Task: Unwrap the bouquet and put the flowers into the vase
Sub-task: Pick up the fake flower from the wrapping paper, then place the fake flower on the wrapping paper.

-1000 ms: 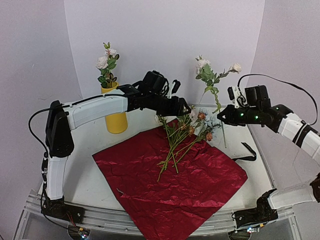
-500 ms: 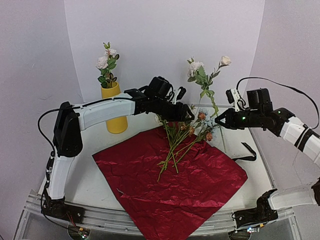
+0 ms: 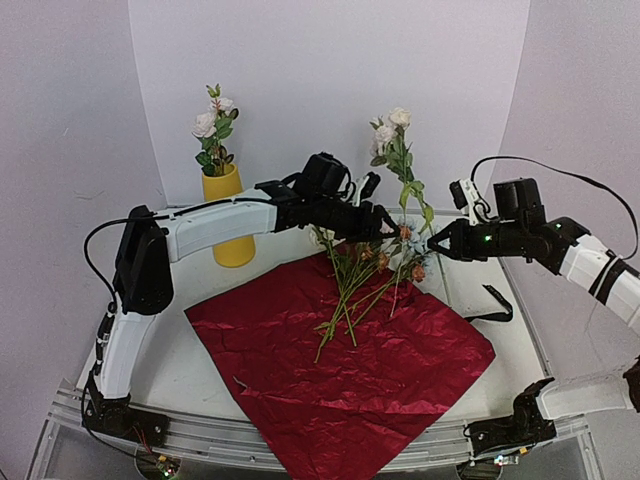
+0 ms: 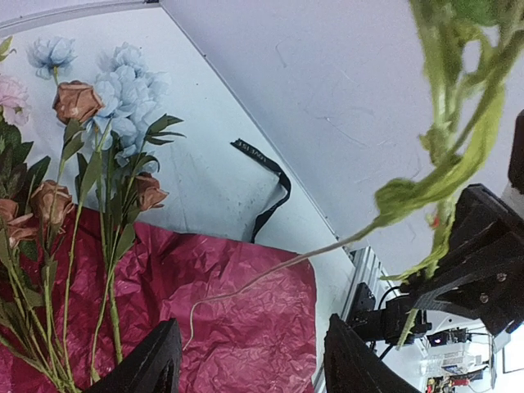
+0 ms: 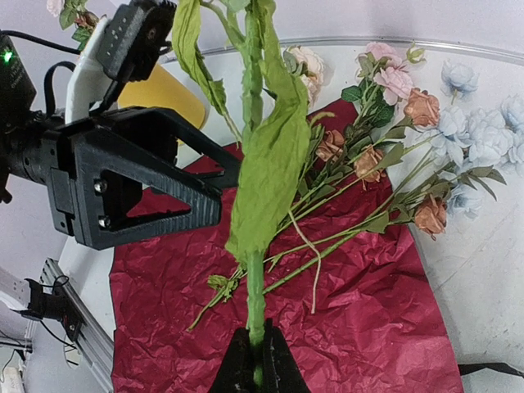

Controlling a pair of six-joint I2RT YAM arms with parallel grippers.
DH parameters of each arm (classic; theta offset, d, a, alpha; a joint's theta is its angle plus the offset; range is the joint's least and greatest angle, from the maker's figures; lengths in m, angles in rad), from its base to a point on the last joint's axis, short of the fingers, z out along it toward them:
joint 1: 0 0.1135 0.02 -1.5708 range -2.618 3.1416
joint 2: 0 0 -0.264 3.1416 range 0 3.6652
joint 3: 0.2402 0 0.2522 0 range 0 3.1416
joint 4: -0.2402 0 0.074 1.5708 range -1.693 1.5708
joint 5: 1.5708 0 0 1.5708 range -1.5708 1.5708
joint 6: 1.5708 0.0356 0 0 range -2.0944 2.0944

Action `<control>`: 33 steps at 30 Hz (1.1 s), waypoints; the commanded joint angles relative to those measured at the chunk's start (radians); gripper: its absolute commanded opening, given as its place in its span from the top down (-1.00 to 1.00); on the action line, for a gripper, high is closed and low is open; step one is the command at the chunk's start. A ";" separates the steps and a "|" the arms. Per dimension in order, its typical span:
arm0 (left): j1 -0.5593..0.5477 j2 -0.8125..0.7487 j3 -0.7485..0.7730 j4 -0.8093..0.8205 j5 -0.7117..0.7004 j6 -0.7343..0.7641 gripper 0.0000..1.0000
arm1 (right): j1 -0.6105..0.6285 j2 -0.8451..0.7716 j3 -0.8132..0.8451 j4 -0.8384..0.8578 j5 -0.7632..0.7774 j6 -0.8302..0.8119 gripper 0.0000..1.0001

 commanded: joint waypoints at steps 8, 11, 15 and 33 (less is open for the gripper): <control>-0.007 -0.104 -0.163 0.395 0.054 -0.099 -0.27 | -0.001 -0.037 -0.012 0.033 -0.040 -0.003 0.92; -0.006 -0.092 -0.152 0.425 0.060 -0.124 -0.26 | -0.001 -0.044 -0.016 0.033 -0.045 -0.001 0.93; -0.007 -0.083 -0.139 0.471 0.076 -0.150 -0.25 | -0.001 -0.050 -0.022 0.034 -0.053 0.008 0.93; -0.008 -0.076 -0.091 0.498 0.106 -0.182 -0.09 | 0.000 -0.071 -0.037 0.040 -0.064 0.021 0.92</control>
